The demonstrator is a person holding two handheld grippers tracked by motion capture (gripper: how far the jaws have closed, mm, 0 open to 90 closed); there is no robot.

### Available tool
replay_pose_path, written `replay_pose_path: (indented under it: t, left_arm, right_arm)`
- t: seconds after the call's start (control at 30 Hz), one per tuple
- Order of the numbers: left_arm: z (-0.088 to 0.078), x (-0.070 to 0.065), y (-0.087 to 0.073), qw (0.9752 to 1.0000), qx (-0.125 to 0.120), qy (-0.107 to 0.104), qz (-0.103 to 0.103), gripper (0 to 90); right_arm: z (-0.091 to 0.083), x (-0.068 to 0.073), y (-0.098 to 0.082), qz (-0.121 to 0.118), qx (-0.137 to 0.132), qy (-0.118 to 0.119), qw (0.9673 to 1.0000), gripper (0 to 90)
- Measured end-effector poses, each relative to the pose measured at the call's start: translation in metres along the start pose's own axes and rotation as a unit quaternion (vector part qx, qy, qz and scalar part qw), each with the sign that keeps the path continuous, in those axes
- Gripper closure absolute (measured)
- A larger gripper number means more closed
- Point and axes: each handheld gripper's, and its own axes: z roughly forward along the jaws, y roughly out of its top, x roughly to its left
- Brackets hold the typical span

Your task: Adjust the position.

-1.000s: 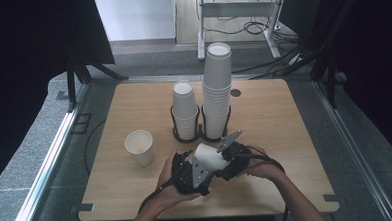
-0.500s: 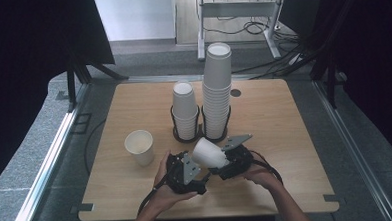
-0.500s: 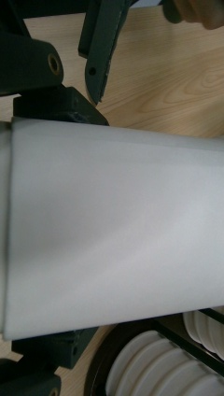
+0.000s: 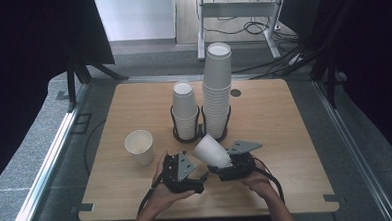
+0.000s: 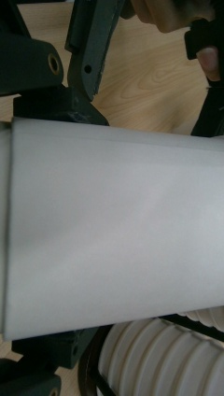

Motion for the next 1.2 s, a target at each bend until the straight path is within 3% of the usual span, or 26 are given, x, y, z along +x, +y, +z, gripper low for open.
replay_pose_path:
  t: [0.17, 0.33, 0.7, 0.9, 1.0, 1.2]
  left_arm:
    - [-0.001, 0.003, -0.001, 0.9999, -0.003, -0.002, -0.015, 4.8]
    - [-0.002, 0.007, -0.003, 0.9996, -0.001, -0.003, -0.029, 5.1]
    - [-0.001, 0.011, -0.008, 0.9989, 0.001, -0.010, -0.046, 5.5]
    - [-0.001, 0.016, -0.010, 0.9974, -0.004, -0.021, -0.069, 5.7]
    - [-0.002, 0.016, -0.010, 0.9972, -0.012, -0.011, -0.073, 6.8]
    - [-0.002, 0.018, -0.011, 0.9961, -0.012, -0.021, -0.085, 6.8]
  right_arm:
    - [-0.001, 0.001, -0.008, 0.014, -0.026, 0.004, 0.9996, 22.0]
    - [-0.001, 0.004, -0.014, 0.012, -0.045, -0.007, 0.9989, 22.0]
    - [-0.003, 0.007, -0.019, 0.020, -0.069, -0.020, 0.9972, 21.9]
    - [-0.008, 0.007, -0.021, 0.028, -0.108, -0.016, 0.9936, 21.8]
    - [-0.010, 0.006, -0.021, 0.032, -0.124, -0.013, 0.9917, 21.8]
    - [-0.014, 0.007, -0.021, 0.030, -0.153, -0.010, 0.9876, 21.8]
